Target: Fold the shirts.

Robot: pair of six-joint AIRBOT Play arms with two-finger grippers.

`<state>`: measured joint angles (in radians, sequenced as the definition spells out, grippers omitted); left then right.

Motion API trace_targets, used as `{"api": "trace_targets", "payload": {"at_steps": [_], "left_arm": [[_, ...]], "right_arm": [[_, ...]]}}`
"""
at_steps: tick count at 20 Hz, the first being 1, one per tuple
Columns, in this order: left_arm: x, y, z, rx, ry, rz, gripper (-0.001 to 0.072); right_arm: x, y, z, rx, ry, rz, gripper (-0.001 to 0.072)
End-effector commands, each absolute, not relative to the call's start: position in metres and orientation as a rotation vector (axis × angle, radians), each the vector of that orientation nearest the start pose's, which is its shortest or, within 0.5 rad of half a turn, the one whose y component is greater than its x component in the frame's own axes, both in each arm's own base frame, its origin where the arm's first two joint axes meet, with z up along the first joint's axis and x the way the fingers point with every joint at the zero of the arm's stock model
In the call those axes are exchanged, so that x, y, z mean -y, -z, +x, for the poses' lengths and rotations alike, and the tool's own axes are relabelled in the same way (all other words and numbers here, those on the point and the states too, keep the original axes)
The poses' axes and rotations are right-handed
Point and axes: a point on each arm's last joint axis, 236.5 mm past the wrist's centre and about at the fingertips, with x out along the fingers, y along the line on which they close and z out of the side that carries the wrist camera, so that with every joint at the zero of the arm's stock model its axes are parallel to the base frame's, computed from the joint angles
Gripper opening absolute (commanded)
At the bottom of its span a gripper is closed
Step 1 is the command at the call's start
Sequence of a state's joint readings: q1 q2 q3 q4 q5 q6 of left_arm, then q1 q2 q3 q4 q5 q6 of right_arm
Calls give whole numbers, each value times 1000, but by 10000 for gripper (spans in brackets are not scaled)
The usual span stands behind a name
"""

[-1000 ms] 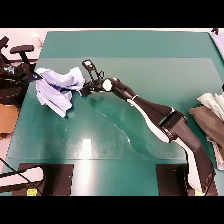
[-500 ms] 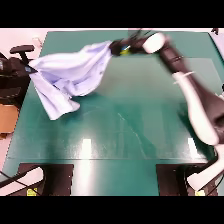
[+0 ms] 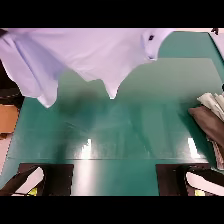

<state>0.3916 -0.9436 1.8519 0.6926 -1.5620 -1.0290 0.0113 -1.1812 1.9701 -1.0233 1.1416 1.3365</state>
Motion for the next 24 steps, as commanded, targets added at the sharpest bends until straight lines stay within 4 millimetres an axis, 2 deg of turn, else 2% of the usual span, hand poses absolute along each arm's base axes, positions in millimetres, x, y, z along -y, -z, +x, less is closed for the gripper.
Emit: {"api": "trace_targets", "payload": {"at_steps": [1,3,5,6,7,8,9,11,13,15,16,18,19,21,23,24], "left_arm": [[111,-454,229,-220,617,263,24],[130,-476,207,-139,667,295,25],[143,-484,196,-105,724,289,25],[141,-482,198,-116,723,275,25],[137,-474,207,-143,720,253,25],[131,-462,219,-187,728,214,25],[125,-446,234,-243,737,160,26],[113,-395,263,-403,774,39,25],[105,-331,293,-558,808,-110,25],[115,-249,314,-700,852,-127,25],[125,-198,323,-786,848,-101,25],[134,-102,343,-941,768,-30,25],[140,-65,351,-988,745,-18,25],[142,-9,377,-1035,680,-25,25],[129,29,416,-1018,565,-52,25],[123,42,430,-1003,523,-54,25]], "right_arm": [[-107,-455,313,-189,-477,22,22],[-114,-487,265,-59,-498,13,22],[-114,-522,227,85,-498,14,21],[-108,-530,221,123,-475,7,21],[-101,-526,229,107,-439,-16,21],[-95,-508,248,39,-405,-42,21],[-92,-482,273,-62,-391,-60,22],[-96,-414,324,-311,-411,-70,22],[-100,-338,370,-558,-435,-61,22],[-92,-256,407,-749,-401,-50,22],[-88,-213,419,-836,-388,-33,22],[-81,-139,436,-958,-369,4,22],[-79,-108,443,-1001,-357,21,23],[-77,-52,453,-1073,-336,50,24],[-86,-14,464,-1096,-345,109,25],[-91,2,469,-1110,-349,148,24]]}}
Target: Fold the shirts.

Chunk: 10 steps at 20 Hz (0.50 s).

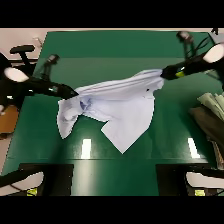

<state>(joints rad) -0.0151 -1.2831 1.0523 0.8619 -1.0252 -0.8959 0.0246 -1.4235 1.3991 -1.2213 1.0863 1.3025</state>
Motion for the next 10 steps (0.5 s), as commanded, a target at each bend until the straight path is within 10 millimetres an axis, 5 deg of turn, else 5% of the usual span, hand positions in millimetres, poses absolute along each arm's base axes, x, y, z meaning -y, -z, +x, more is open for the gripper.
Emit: {"api": "trace_targets", "payload": {"at_steps": [1,5,7,8,9,10], "left_arm": [[118,51,441,-995,496,-54,25],[112,40,467,-928,460,-44,26],[106,17,474,-917,468,-68,30],[98,5,475,-938,461,-122,285],[83,-7,475,-975,427,-218,712],[65,-19,471,-1006,402,-290,691]], "right_arm": [[-96,14,473,-1125,-354,183,24],[-103,29,480,-1163,-395,185,68],[-101,15,483,-1146,-399,182,641],[-96,3,482,-1141,-398,189,665],[-89,-8,481,-1133,-393,193,668],[-77,-22,481,-1113,-377,200,669]]}}
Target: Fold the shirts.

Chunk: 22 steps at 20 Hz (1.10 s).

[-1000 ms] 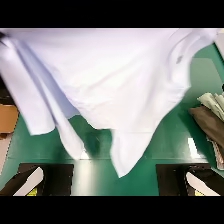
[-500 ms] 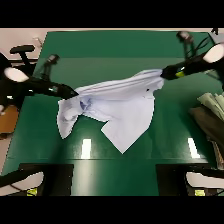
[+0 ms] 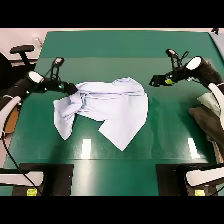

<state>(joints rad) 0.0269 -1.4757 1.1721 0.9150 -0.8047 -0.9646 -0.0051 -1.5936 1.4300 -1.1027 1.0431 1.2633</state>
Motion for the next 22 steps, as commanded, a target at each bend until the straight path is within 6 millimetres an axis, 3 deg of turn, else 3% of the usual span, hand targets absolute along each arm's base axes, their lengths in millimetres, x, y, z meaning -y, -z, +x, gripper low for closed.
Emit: {"api": "trace_targets", "payload": {"at_steps": [1,4,6,8,10,11,15,22], "left_arm": [[44,-32,466,-1014,385,-338,692],[-15,-67,436,-990,300,-421,692],[-38,-75,399,-995,246,-458,692],[-31,-52,341,-1110,246,-498,702],[2,-17,280,-1277,296,-583,702],[16,-3,264,-1310,284,-660,702],[37,46,231,-1386,210,-826,701],[30,83,227,-1360,75,-870,701]], "right_arm": [[-61,-36,481,-1080,-350,210,669],[-16,-67,471,-995,-254,250,668],[5,-70,453,-980,-200,276,668],[15,-62,433,-994,-171,293,668],[19,-52,419,-1000,-157,294,668],[18,-48,414,-1006,-154,296,668],[5,-44,408,-1010,-187,347,667],[-11,-55,413,-973,-245,405,666]]}}
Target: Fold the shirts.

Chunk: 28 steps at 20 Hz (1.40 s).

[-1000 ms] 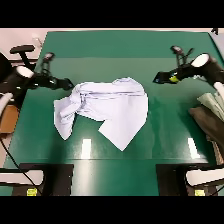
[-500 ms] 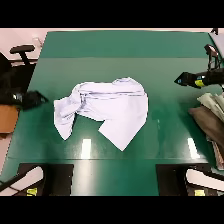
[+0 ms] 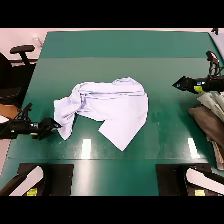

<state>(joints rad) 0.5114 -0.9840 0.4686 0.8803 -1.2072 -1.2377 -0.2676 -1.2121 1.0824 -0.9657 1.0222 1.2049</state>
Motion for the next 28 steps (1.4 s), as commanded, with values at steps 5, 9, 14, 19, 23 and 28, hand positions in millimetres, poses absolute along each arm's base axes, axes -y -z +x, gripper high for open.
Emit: {"api": "trace_targets", "payload": {"at_steps": [5,9,14,19,23,28], "left_arm": [[47,83,237,-1289,119,-954,699],[48,90,241,-1282,119,-896,405],[46,89,245,-1253,153,-837,25],[49,88,242,-1262,174,-834,25],[51,87,241,-1270,182,-837,26],[53,86,240,-1273,188,-842,26]], "right_arm": [[-15,-53,408,-994,-258,407,666],[-15,-60,407,-978,-259,400,665],[-33,-51,380,-1075,-323,439,666],[-88,14,317,-1281,-426,678,666],[-123,65,285,-1351,-402,710,666],[-164,81,274,-1333,-399,790,666]]}}
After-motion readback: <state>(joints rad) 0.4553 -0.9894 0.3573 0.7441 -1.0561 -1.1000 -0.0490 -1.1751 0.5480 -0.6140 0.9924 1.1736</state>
